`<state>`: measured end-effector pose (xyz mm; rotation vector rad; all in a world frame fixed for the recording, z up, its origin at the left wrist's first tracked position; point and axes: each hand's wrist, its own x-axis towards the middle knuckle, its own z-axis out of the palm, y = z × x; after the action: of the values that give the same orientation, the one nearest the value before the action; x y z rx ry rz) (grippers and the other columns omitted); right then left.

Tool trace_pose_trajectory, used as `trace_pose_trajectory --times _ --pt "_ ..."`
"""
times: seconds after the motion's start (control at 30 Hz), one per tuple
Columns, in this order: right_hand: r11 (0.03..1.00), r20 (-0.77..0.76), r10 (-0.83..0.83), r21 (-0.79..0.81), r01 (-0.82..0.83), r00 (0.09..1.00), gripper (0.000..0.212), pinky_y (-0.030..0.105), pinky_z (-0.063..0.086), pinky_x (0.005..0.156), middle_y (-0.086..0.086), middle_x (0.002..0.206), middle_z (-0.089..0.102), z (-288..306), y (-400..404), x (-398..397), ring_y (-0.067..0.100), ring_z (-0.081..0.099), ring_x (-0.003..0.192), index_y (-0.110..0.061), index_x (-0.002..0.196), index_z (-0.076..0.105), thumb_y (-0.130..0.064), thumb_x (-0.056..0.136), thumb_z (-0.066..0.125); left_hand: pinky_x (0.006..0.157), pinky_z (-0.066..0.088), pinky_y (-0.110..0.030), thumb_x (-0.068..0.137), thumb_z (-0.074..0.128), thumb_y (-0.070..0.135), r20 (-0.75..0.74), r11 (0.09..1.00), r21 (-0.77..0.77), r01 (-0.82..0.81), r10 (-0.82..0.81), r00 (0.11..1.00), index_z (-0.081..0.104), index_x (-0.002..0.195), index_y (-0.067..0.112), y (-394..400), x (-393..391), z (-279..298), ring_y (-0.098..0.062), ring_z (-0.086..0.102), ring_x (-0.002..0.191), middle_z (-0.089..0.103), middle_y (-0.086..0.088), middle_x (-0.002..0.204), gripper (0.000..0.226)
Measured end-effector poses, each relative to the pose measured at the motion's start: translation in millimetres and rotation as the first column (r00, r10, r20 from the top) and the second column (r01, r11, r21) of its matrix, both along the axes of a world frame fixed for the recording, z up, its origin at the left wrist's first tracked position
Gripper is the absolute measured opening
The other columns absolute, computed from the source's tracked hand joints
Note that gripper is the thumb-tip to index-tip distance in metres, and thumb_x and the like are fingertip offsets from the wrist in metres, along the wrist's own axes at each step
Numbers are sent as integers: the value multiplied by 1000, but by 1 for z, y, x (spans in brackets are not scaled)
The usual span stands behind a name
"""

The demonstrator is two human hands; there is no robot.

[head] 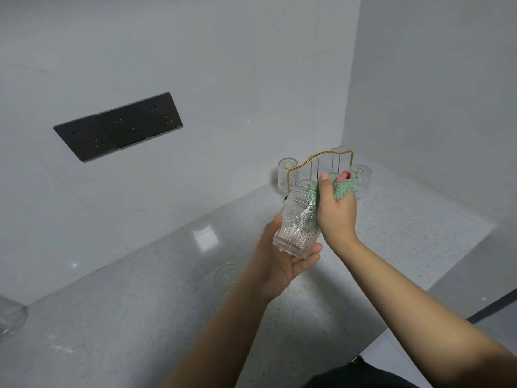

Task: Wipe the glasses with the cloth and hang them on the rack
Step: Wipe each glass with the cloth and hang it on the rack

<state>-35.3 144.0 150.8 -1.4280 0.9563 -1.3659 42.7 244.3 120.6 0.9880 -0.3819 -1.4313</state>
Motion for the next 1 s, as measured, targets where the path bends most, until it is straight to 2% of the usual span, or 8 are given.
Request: trace_pose_trajectory --times 0.17,0.23,0.37,0.5,0.63,0.73,0.83,1.0 --pt "998 -33 -55 21 56 998 46 17 27 41 -5 47 39 -1 -3 2 -1 40 38 -20 51 35 -18 96 44 80 60 -36 59 79 51 550 979 -87 -187 204 810 57 108 26 -5 -6 -9 -20 70 95 69 -1 106 59" --pt "999 -20 -39 18 39 999 44 17 29 43 -6 49 40 -2 -3 2 -2 40 39 -20 52 36 -18 96 44 79 59 -36 64 81 47 462 982 -89 -168 190 866 65 96 27 -6 -4 -7 -24 69 90 70 1 95 41" --pt "1000 68 5 24 -7 998 43 13 28 42 -6 50 36 -3 -7 -2 -3 38 40 -20 54 35 -16 96 45 73 62 -33 88 56 47 -158 1000 29 -13 17 987 63 113 7 -6 -1 1 -28 67 85 70 -17 97 48" --pt "997 18 -54 62 53 998 45 12 29 42 -4 48 37 -9 -16 -1 -2 41 38 -19 52 35 -18 97 45 76 62 -36 81 67 54 146 995 48 -89 82 986 54 126 11 -16 -7 -8 -26 72 91 69 -15 113 64" --pt "993 -55 -38 112 44 998 45 13 28 37 -3 48 43 -18 -27 1 -2 43 36 -18 52 42 -23 96 45 78 61 -37 57 84 46 596 972 11 -236 183 782 40 128 21 -26 -14 -21 -19 69 101 61 -3 121 87" --pt "992 -6 -16 124 17 1000 45 12 27 37 -4 48 39 -22 -41 -3 -1 39 35 -18 53 38 -22 97 45 76 62 -38 70 82 37 220 978 81 -193 171 960 49 127 11 -38 -13 -14 -26 71 92 66 -12 117 71" --pt "992 35 -5 127 0 999 40 10 27 40 -3 52 37 -24 -59 -5 -2 38 38 -18 57 37 -20 97 45 73 62 -34 91 56 41 -162 987 146 -74 97 982 59 121 5 -53 -10 -12 -27 73 78 73 -17 98 47" --pt "979 -54 -38 197 48 998 43 10 26 36 -2 49 40 -32 -104 -6 -1 41 34 -17 55 39 -25 97 44 70 61 -32 72 76 49 204 973 129 -190 161 966 51 123 13 -93 -26 -14 -22 72 91 67 -10 112 67"
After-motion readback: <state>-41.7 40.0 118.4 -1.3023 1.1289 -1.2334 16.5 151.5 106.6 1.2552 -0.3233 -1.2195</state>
